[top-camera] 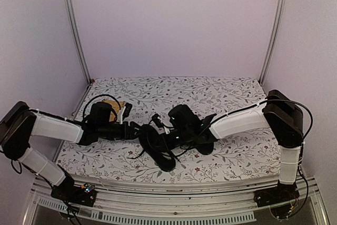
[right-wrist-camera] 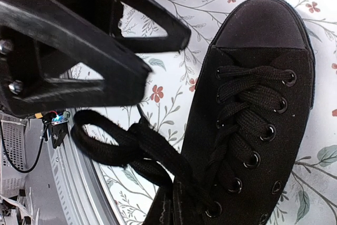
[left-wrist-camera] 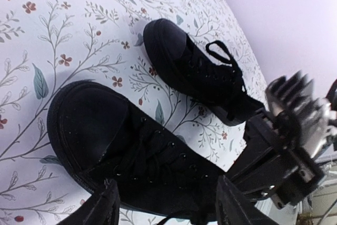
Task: Tie the shoes
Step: Adjust the loop with the shoelace from the half-tied shoelace.
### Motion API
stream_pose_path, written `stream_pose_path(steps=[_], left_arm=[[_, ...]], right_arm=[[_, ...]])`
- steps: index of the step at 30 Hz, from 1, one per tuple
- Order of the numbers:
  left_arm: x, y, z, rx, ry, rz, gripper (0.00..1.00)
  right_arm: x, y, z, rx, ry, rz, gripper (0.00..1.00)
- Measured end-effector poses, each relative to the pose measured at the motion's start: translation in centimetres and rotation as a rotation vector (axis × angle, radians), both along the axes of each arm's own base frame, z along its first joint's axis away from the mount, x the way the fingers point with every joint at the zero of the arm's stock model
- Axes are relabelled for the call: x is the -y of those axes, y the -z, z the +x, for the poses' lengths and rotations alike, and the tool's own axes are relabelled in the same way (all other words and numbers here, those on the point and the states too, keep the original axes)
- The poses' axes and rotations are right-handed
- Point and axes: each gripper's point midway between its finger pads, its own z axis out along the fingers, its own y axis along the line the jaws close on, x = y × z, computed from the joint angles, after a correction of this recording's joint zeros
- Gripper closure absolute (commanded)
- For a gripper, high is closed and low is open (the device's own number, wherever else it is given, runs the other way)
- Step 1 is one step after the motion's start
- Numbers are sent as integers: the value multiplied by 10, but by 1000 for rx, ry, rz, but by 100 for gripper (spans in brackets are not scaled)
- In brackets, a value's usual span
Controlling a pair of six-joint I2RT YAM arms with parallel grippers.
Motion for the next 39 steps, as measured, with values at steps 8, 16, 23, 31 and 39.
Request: stream_pose_path(steps=[8,16,23,31,39], left_arm=[[-11,-51,-5,69,-67,-85,26],[-5,-31,-29,-58,-32,-98,36],[5,-18,-36,-109,-2,-71,46],[11,-12,-43,-127,19,-58,97],[29,-17,-58,-88,74,-62,100]], right_arm=[[1,-2,-1,1,0,2,98],[0,-3,0,4,-1,7,98],[0,-3,0,4,-1,7,98],[0,-3,-1,4,-1,7,98],[18,-10,-9,2,7,-11,98]])
